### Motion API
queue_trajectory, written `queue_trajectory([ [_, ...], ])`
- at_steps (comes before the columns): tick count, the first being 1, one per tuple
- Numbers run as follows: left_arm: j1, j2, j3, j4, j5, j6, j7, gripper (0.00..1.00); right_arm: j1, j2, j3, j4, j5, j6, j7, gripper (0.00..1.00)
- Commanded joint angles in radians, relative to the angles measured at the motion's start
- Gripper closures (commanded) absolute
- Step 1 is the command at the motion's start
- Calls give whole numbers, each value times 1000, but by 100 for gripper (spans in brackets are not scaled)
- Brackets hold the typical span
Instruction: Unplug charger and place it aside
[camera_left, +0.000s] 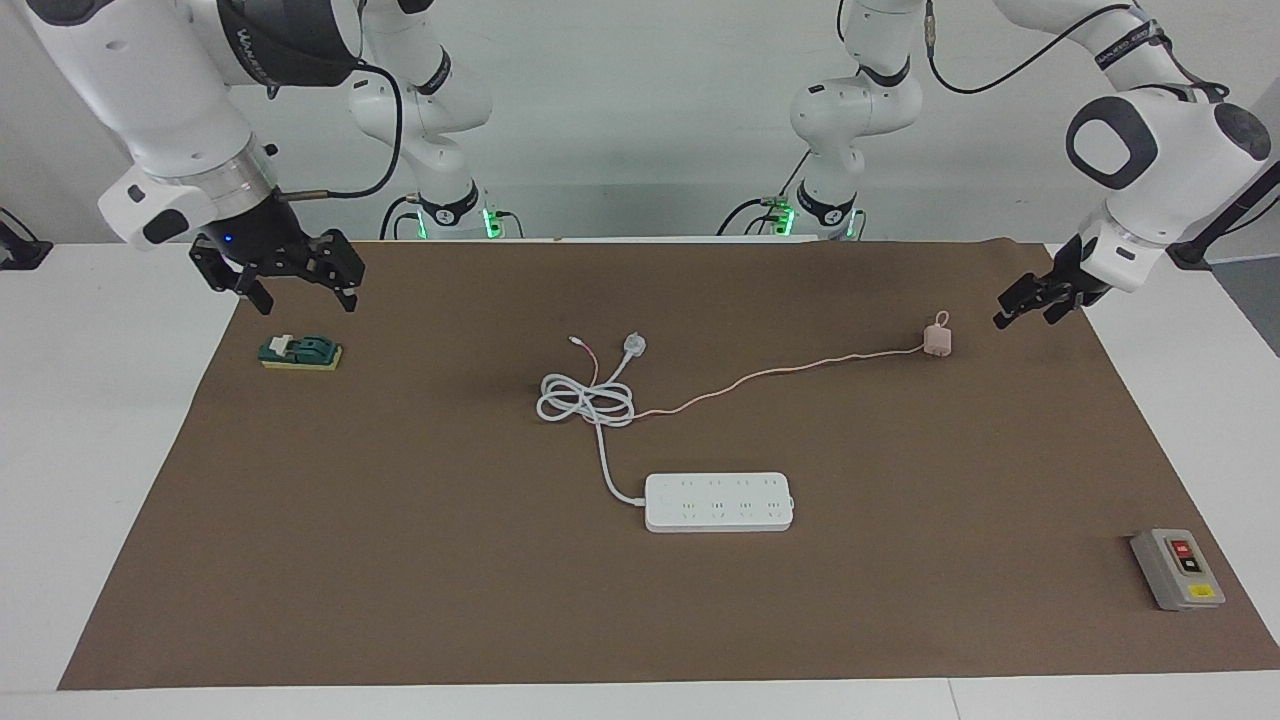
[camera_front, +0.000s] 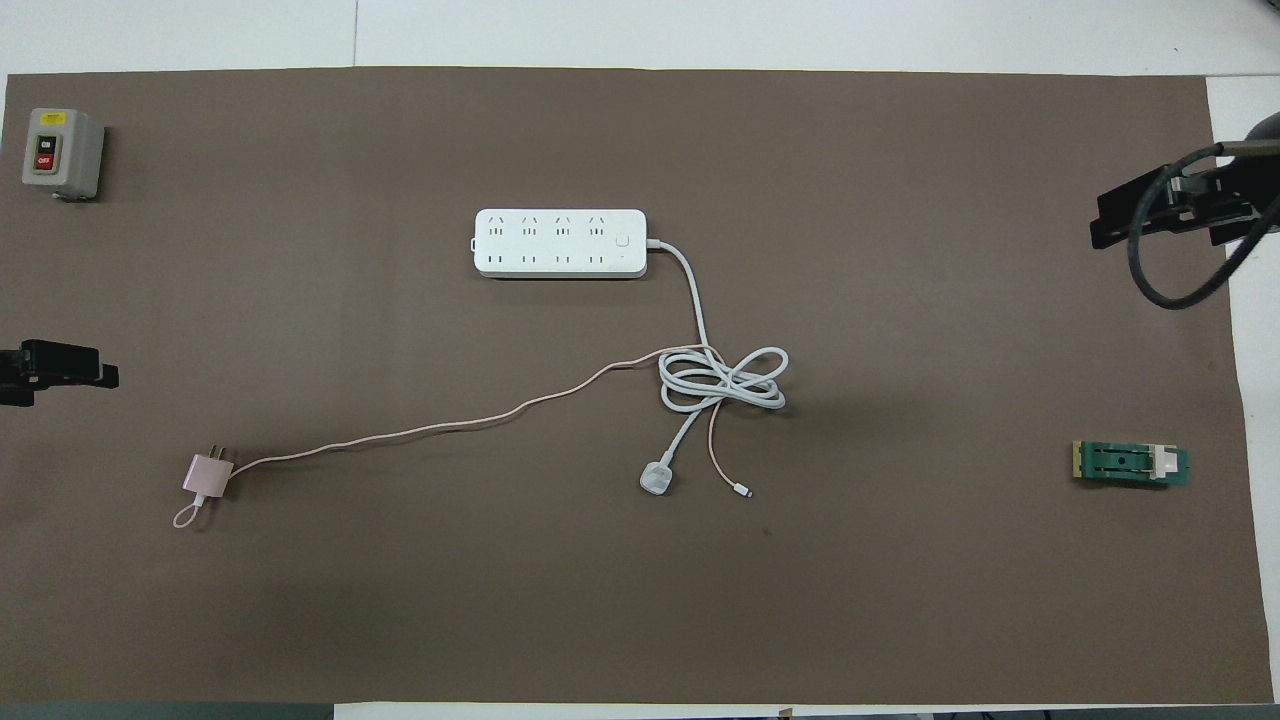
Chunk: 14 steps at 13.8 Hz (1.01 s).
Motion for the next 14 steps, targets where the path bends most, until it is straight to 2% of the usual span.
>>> queue_trajectory([
  [1, -76, -1, 6, 109, 77, -116, -162, 0, -41, -95, 15, -124, -29, 18, -51, 0],
  [5, -147, -19, 5, 210, 123, -271, -240, 0, -85, -195, 40, -237, -62, 32, -51, 0],
  [7, -173, -48, 3, 220, 123, -303, -241, 0, -140, -221, 92, -273, -64, 32, -51, 0],
  [9, -184, -64, -12, 223, 123, -297, -235, 0, -226, -226, 188, -277, -65, 30, -52, 0],
  [14, -208, 0, -17, 302, 130, -360, -227, 0, -234, -201, 196, -239, -70, 39, -46, 0],
])
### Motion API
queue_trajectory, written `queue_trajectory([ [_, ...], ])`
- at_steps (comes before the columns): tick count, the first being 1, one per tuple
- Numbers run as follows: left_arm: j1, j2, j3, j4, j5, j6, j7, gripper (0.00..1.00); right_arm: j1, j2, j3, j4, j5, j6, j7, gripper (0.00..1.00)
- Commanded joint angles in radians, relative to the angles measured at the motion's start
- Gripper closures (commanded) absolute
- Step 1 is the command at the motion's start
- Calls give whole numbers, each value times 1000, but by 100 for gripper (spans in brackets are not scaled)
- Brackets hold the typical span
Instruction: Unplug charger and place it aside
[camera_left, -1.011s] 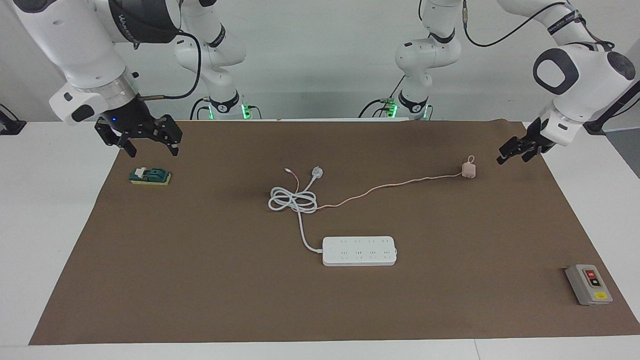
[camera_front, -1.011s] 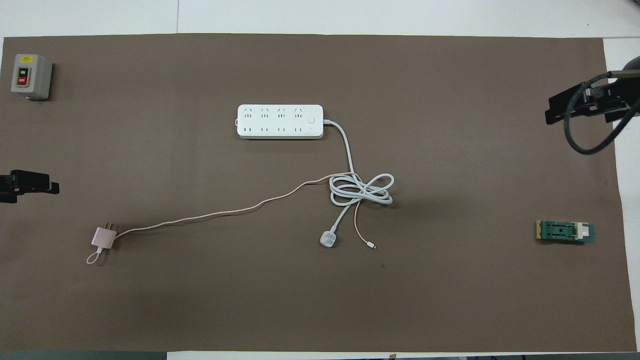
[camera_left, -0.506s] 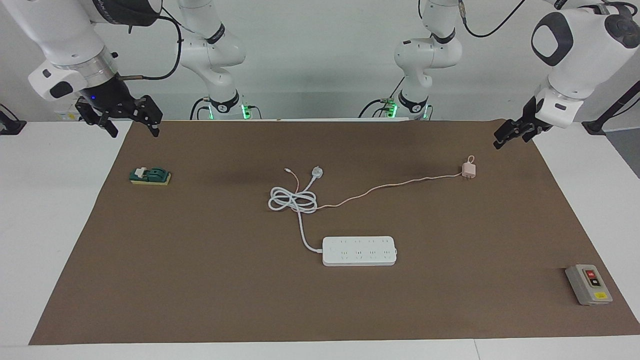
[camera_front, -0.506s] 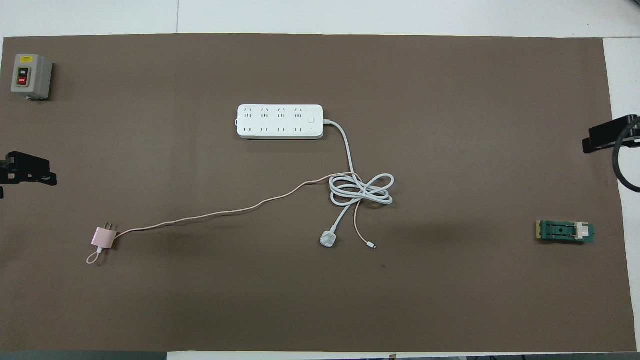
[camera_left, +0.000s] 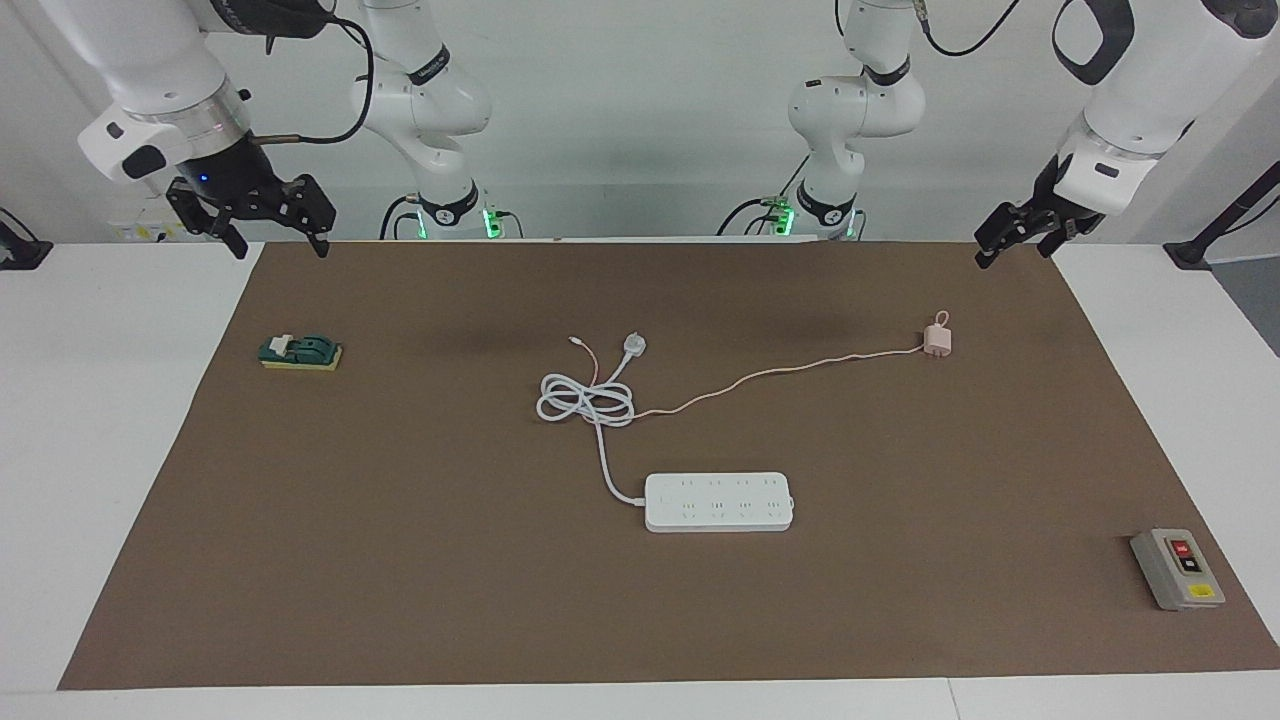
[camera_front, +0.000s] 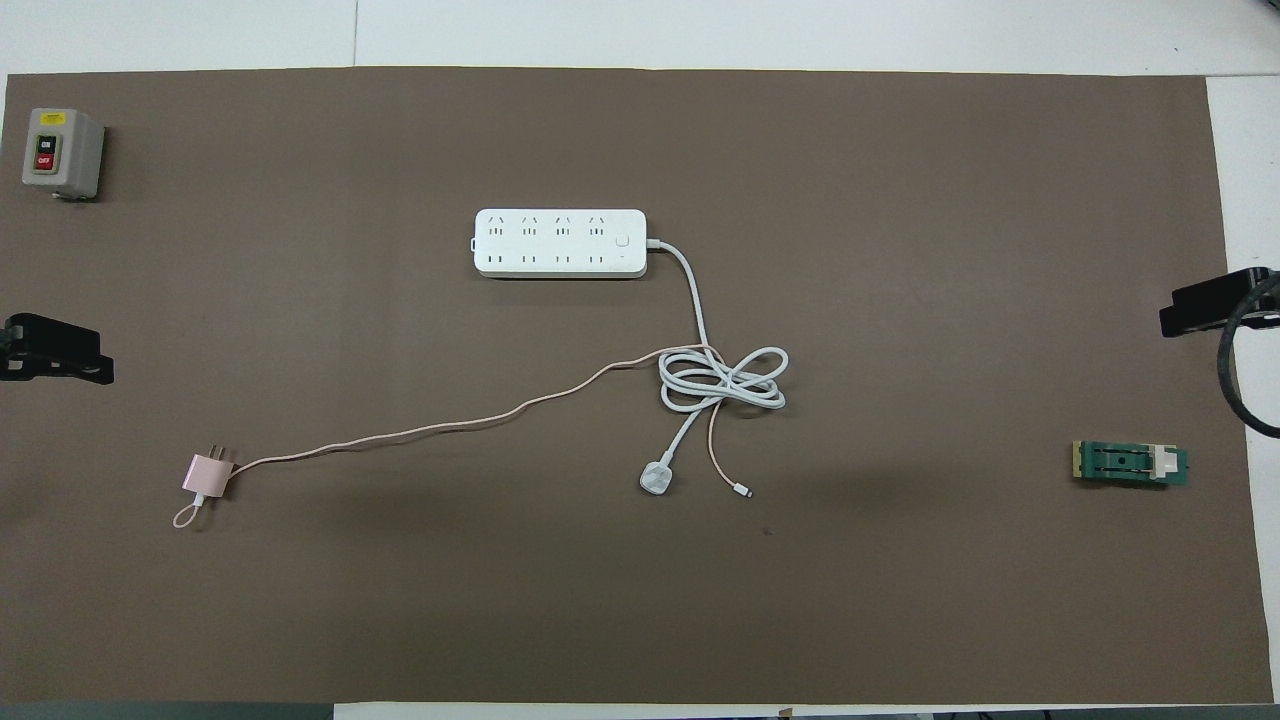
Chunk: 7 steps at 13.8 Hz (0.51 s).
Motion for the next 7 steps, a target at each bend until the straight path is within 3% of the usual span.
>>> queue_trajectory([
  [1, -31, 43, 9, 57, 22, -39, 0, 0, -25, -2, 19, -5, -20, 21, -13, 0],
  [7, -63, 33, 6, 31, 8, 1, 6, 0, -22, -5, 18, -7, -23, 20, -10, 0],
])
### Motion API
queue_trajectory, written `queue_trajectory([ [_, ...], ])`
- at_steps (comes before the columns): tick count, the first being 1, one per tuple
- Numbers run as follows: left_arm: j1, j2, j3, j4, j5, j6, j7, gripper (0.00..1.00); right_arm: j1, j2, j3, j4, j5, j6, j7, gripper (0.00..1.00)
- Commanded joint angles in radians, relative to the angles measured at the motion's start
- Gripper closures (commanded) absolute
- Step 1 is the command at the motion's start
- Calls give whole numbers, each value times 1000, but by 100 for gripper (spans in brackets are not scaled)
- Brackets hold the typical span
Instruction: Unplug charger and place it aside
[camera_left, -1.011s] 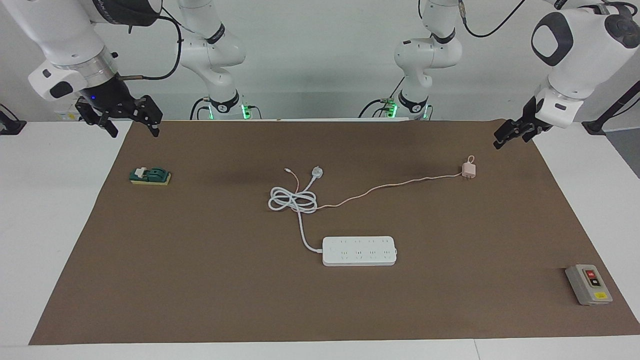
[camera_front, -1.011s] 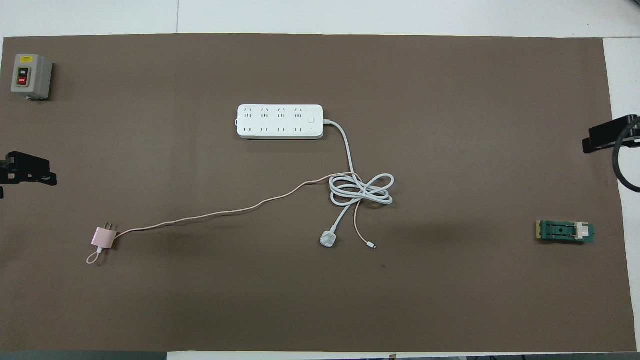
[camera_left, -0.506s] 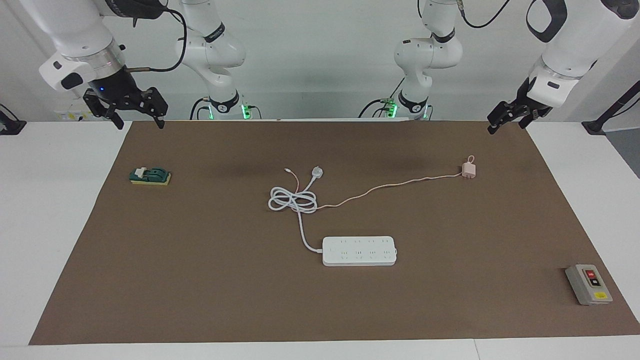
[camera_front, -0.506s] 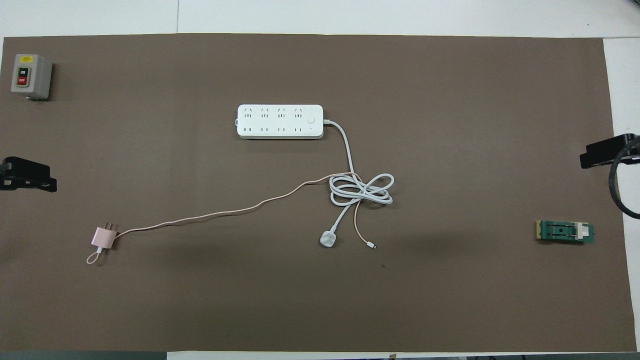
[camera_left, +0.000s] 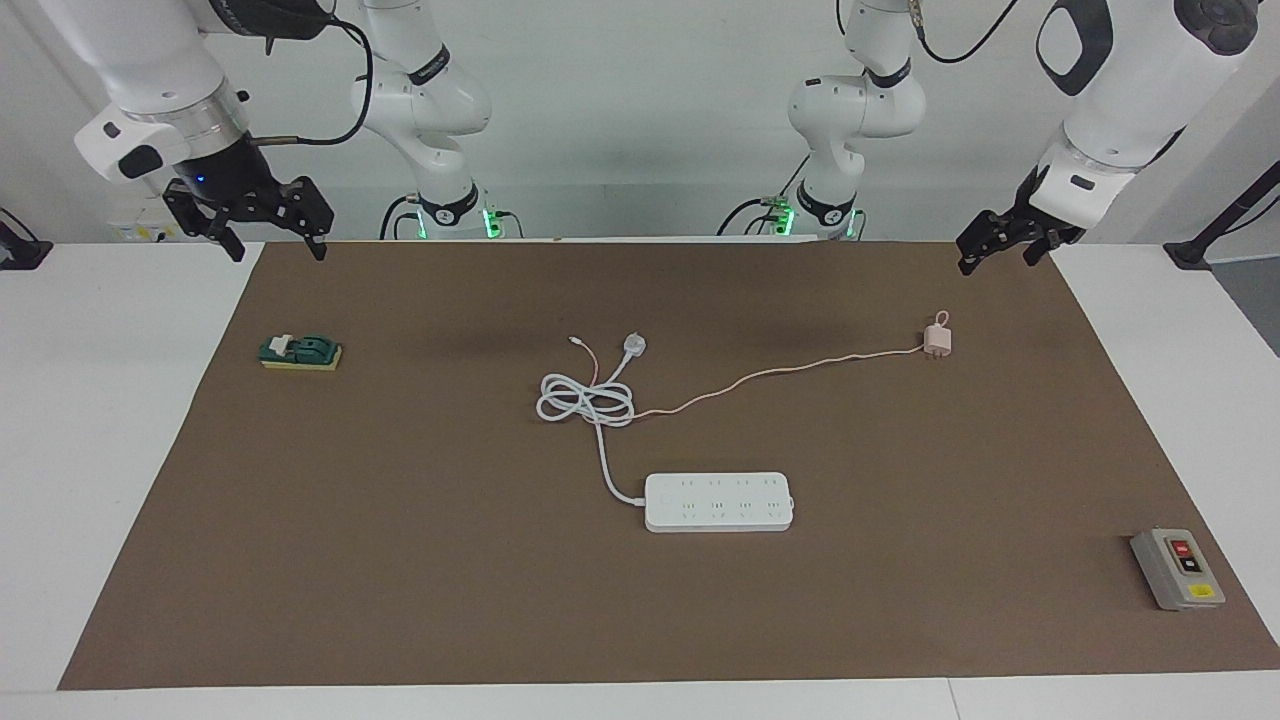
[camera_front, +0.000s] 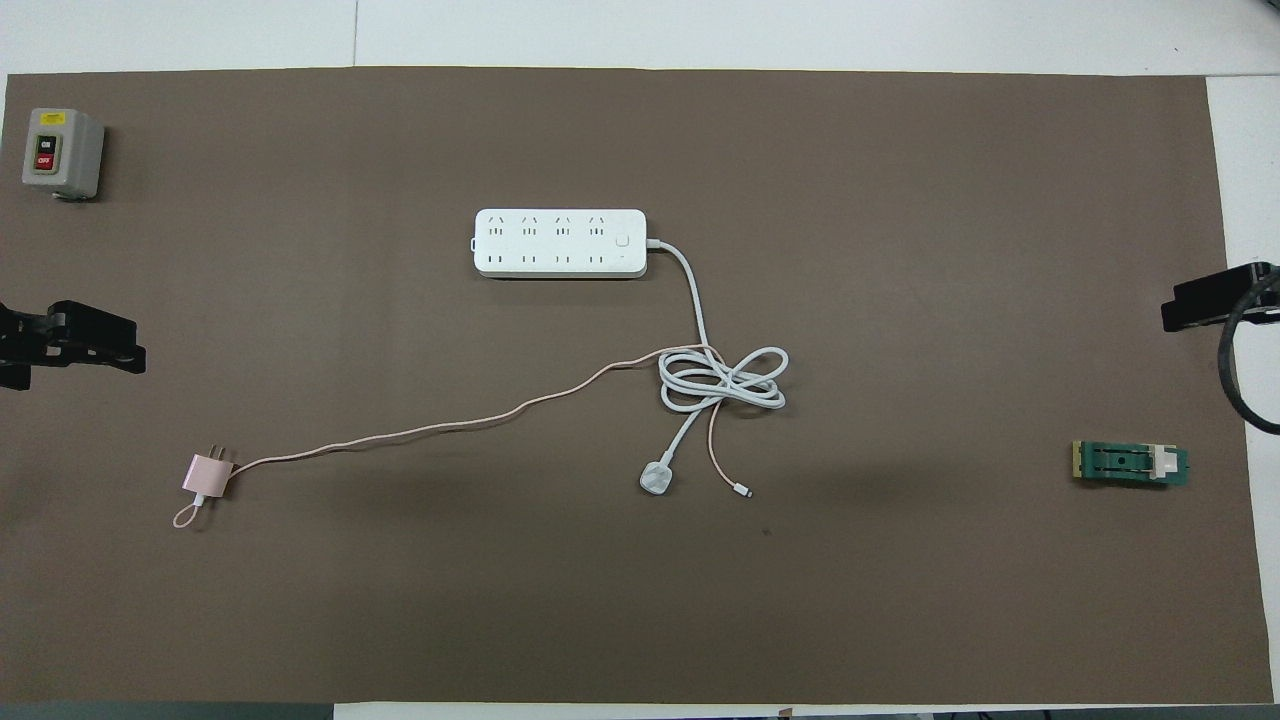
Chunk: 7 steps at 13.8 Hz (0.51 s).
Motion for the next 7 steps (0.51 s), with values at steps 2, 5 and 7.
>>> queue_trajectory([
  [2, -18, 2, 10, 6, 8, -5, 11, 0, -21, -5, 18, -5, -23, 13, -10, 0],
  [5, -18, 2, 7, 0, 5, 12, 50, 0, -23, 12, 18, -5, -23, 14, -10, 0],
  [7, -23, 2, 5, 0, 5, 23, 63, 0, -21, 11, 18, -5, -23, 14, -10, 0],
])
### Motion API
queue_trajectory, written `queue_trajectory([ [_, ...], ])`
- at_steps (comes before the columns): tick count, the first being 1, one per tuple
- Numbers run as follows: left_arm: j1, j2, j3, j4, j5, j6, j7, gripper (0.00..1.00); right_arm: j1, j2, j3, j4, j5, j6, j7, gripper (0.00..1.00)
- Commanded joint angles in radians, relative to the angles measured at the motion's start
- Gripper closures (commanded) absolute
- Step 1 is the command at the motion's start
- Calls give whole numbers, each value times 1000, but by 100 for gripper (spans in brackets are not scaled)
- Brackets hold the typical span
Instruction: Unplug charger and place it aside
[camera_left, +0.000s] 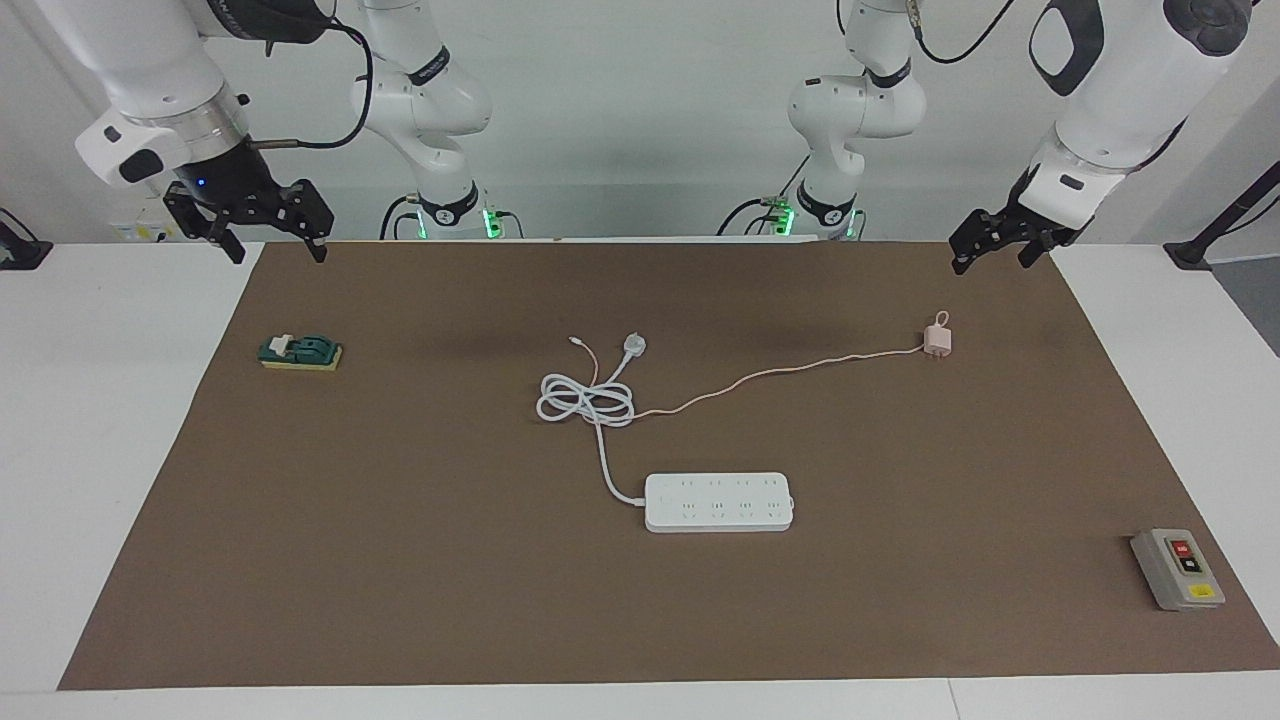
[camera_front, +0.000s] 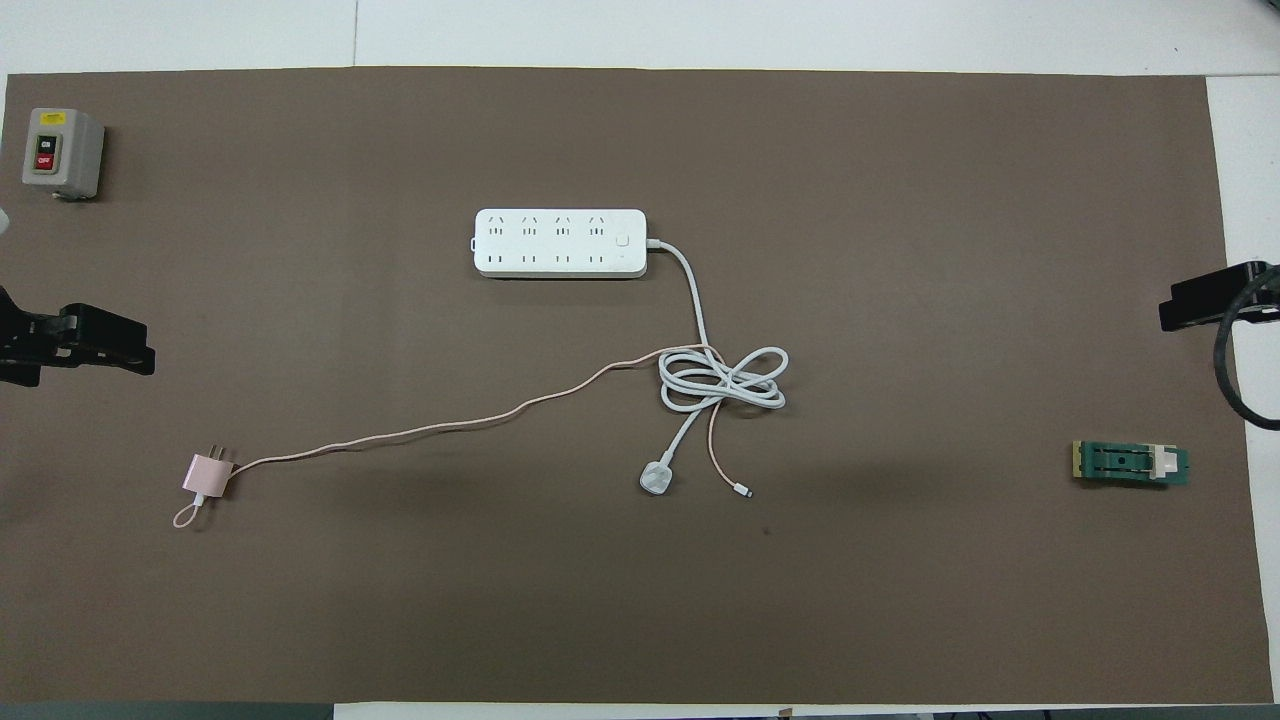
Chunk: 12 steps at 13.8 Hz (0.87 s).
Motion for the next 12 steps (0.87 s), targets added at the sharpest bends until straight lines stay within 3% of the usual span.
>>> queue_trajectory([
  [1, -29, 2, 8, 0, 5, 21, 23, 0, -18, -2, 16, -7, -22, 14, -10, 0],
  [12, -35, 0, 11, -3, -7, 24, 98, 0, -19, -12, 19, -18, -25, 9, -2, 0],
])
